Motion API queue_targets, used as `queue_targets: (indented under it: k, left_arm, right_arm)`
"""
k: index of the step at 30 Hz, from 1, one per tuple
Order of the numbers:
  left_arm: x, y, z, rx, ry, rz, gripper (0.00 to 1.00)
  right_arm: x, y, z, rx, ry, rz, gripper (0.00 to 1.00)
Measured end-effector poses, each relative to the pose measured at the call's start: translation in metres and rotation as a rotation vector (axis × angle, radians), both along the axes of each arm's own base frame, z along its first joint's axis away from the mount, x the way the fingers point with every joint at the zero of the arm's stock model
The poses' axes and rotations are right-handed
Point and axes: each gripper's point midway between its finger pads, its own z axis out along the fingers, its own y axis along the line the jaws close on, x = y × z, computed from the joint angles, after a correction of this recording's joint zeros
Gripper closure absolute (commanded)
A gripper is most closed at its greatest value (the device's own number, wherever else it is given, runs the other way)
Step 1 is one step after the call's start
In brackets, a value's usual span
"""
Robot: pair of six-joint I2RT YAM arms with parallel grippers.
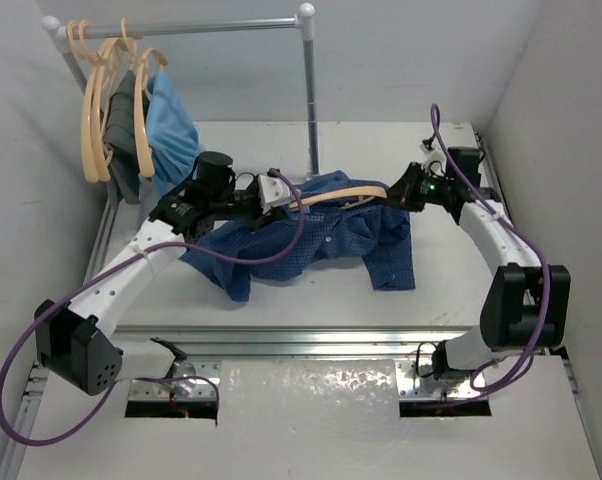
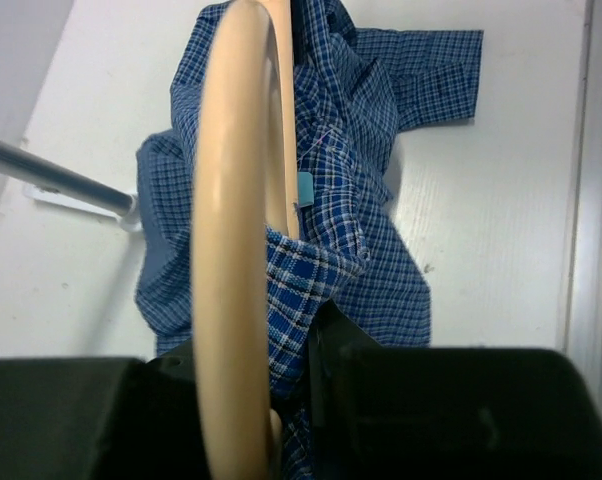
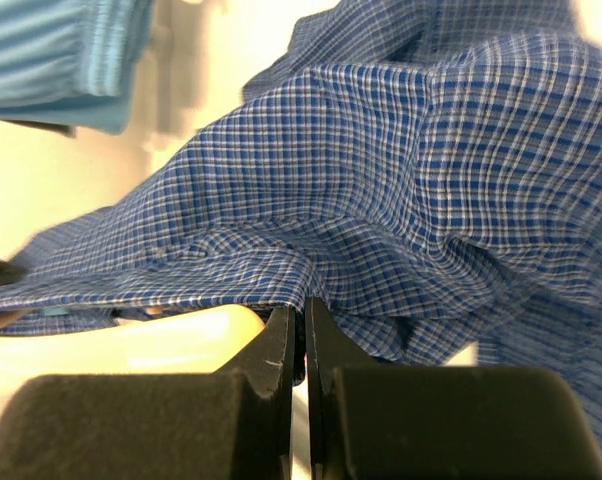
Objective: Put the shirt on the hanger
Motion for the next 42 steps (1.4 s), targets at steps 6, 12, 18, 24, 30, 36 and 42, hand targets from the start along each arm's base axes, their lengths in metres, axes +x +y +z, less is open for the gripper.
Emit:
queue_targets:
  k: [6, 12, 18, 24, 30, 36, 42]
  left_arm:
    - [0.002, 0.0, 0.0, 0.039, -0.079, -0.043, 1.0]
    - [-0.003, 0.001, -0.002, 0.067, -0.076, -0.071, 1.0]
    - [-0.008, 0.002, 0.0, 0.088, -0.045, -0.088, 1.0]
    - [-0.012, 0.004, -0.012, 0.11, 0.007, -0.095, 0.91]
    - [-0.01, 0.0, -0.012, 0.079, 0.054, -0.044, 1.0]
    - [0.011, -0.009, -0.031, 0.194, 0.01, 0.075, 1.0]
    - [0.023, 0.006, -0.059, 0.364, -0.078, 0.109, 1.0]
  right_arm:
    - [-0.003, -0.01, 0.006, -0.212, -0.05, 0.047, 1.0]
    - [-0.011, -0.01, -0.007, -0.492, -0.062, 0.126, 1.0]
    - [-0.005, 0.0, -0.015, -0.735, -0.105, 0.232, 1.0]
    - [-0.006, 0.006, -0.03, -0.883, -0.103, 0.337, 1.0]
    - [-0.01, 0.01, -0.032, -0.957, -0.117, 0.364, 1.0]
    - [-0.009, 0.008, -0.042, -1.05, -0.089, 0.356, 1.0]
    - [-0.003, 0.014, -0.033, -1.068, -0.039, 0.297, 1.0]
